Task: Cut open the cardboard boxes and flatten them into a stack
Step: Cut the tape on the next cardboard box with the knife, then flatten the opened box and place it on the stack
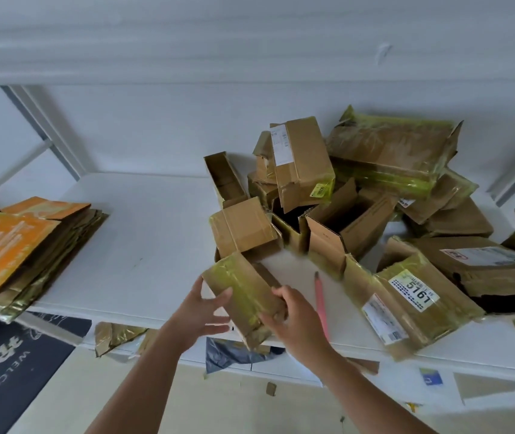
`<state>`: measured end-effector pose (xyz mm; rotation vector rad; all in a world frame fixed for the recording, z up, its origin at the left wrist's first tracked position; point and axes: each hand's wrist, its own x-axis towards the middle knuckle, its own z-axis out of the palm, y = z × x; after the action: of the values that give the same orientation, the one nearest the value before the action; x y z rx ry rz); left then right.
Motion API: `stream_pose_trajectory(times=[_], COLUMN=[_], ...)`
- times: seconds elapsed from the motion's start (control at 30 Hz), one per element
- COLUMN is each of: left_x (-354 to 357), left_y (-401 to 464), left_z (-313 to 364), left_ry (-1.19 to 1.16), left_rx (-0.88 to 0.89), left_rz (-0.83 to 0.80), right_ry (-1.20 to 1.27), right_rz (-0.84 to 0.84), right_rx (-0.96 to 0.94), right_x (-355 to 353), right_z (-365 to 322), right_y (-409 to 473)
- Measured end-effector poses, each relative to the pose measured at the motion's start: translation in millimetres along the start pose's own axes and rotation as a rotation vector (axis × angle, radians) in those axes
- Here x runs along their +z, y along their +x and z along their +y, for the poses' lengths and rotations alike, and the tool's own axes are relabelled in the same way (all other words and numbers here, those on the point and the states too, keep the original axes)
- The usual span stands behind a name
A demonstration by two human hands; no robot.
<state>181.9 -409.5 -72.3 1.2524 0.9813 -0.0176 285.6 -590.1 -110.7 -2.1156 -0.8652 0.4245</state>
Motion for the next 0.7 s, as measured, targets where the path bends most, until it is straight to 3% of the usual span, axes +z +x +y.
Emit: stream_pose_trajectory(times=[0.2, 0.7], left_x=[22, 20], left_y=[7, 10], left_z=[-8, -9], left_ry=[-0.225, -0.223], left_rx=[-0.027, -0.073], left_rz=[0.231, 0.246], right_ry=[-0.082, -0.125], right_rz=[-0.027, -0.050], right_rx=[-0.014, 0.065], right_x=[-12, 4], right_z=[-30, -43], right_y=[38, 58])
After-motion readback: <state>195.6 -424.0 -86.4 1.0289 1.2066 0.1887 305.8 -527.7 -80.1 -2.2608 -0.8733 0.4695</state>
